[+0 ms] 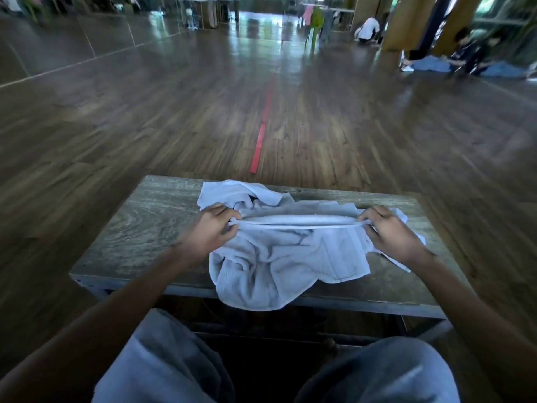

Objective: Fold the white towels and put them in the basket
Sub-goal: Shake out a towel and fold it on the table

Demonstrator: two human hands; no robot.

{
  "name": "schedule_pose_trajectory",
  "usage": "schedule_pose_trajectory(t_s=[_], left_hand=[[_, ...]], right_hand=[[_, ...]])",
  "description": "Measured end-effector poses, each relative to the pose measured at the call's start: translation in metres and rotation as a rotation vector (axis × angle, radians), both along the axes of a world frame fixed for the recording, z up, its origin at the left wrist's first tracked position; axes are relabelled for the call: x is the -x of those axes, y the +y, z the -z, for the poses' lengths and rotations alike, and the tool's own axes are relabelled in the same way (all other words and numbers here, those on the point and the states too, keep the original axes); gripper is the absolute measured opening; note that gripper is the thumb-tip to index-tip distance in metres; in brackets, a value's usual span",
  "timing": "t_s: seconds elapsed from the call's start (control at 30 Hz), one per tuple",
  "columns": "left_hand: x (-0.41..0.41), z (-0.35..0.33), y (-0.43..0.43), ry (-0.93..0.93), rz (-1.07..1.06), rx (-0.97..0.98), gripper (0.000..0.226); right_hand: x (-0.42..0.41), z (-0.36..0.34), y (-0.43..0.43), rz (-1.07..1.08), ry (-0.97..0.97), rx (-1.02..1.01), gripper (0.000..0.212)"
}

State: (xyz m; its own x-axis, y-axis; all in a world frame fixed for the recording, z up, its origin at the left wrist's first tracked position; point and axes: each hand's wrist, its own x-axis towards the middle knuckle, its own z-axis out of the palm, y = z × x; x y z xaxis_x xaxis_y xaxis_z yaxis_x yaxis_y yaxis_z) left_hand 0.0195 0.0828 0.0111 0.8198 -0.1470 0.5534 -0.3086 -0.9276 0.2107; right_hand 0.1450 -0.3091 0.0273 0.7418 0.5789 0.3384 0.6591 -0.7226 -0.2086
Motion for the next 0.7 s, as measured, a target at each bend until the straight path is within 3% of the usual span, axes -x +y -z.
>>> schedule_pose_trajectory(t_s=[0.2, 0.37, 0.47, 0.57, 0.63, 0.7], left_hand=[[0.001, -0.079, 0.012, -0.116, -0.070, -0.044, 0.032], [0.002, -0.161, 0.017, -0.135, -0.145, 0.122, 0.023], [0.007, -0.199, 0.018, -0.168, -0.218, 0.134, 0.035], [0.006, -0.221, 0.014, -0.070, -0.280, 0.138, 0.026], [0.008, -0.228, 0.010, 0.029, -0.192, 0.136, 0.017], [0.012, -0.232, 0.012, 0.099, -0.142, 0.099, 0.017]], right_hand=[[0.007, -0.081, 0.007, -0.007, -0.077, -0.073, 0.019], [0.018, -0.157, 0.013, 0.024, -0.146, -0.115, 0.018], [0.026, -0.194, 0.015, 0.033, -0.156, -0.078, 0.018], [0.029, -0.213, 0.025, 0.052, -0.126, 0.016, 0.015], [0.032, -0.220, 0.030, 0.039, -0.086, 0.126, 0.016], [0.031, -0.226, 0.026, 0.056, -0.067, 0.082, 0.018]])
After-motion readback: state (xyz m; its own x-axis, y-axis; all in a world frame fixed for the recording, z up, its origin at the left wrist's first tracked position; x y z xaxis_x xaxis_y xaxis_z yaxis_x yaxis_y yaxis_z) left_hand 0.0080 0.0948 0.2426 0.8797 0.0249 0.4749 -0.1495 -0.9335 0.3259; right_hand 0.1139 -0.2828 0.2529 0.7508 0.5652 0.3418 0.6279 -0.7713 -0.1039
